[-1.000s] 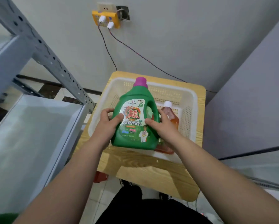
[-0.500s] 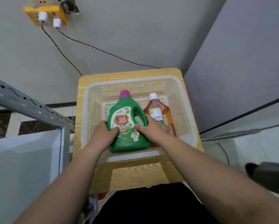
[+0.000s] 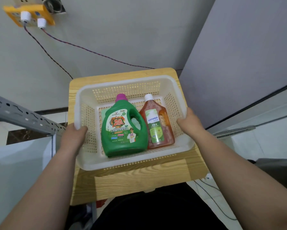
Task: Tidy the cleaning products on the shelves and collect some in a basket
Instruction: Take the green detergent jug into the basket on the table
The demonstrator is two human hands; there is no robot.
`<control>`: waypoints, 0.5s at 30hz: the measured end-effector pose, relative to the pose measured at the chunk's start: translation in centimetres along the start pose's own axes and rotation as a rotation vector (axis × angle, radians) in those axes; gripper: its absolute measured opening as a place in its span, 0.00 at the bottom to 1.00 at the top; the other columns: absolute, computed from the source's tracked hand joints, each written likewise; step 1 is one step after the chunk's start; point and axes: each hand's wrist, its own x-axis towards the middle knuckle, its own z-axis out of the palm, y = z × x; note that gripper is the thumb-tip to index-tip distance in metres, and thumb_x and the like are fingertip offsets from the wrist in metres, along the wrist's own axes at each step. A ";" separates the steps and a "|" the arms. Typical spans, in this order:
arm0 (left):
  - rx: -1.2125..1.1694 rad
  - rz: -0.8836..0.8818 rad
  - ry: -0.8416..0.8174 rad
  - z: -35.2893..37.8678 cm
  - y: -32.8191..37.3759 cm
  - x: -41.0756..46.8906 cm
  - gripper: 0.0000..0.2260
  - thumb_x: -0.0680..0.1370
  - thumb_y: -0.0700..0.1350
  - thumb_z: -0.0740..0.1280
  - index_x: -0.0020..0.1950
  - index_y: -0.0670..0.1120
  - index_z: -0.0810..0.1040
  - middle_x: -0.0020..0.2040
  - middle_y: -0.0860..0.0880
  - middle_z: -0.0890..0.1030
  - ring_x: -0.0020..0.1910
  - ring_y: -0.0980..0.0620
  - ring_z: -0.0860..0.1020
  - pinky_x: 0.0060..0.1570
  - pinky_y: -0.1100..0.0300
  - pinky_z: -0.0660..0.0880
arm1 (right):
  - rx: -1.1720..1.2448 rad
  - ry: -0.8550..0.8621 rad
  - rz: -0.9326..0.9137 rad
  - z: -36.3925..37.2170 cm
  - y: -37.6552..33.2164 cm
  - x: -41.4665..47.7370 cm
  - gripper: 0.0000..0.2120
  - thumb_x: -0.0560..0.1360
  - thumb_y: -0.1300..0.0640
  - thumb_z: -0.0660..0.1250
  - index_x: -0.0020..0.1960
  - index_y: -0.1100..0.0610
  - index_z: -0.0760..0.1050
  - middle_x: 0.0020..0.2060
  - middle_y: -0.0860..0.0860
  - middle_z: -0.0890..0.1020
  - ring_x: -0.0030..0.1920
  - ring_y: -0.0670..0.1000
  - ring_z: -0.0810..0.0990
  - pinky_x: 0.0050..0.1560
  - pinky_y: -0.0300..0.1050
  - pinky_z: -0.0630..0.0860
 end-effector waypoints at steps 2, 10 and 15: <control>-0.086 -0.044 0.020 -0.1 -0.2 0.3 0.14 0.82 0.48 0.66 0.67 0.46 0.77 0.51 0.47 0.81 0.42 0.50 0.79 0.36 0.54 0.74 | 0.100 0.007 0.009 -0.5 0.5 1.1 0.12 0.81 0.58 0.64 0.65 0.52 0.71 0.58 0.55 0.81 0.44 0.49 0.79 0.35 0.42 0.72; -0.332 -0.120 0.167 0.7 -1.7 -7.5 0.03 0.82 0.47 0.67 0.53 0.53 0.80 0.47 0.52 0.84 0.44 0.48 0.84 0.38 0.53 0.80 | 0.234 -0.063 -0.194 -3.2 1.7 3.3 0.12 0.81 0.61 0.65 0.62 0.48 0.74 0.49 0.46 0.81 0.44 0.43 0.80 0.35 0.41 0.74; -0.457 -0.245 0.305 3.9 -4.8 -16.4 0.12 0.81 0.45 0.67 0.64 0.49 0.81 0.54 0.48 0.86 0.51 0.46 0.85 0.53 0.43 0.82 | 0.088 -0.187 -0.411 -5.7 -0.2 5.3 0.13 0.80 0.61 0.66 0.61 0.47 0.75 0.50 0.48 0.82 0.43 0.44 0.79 0.36 0.41 0.72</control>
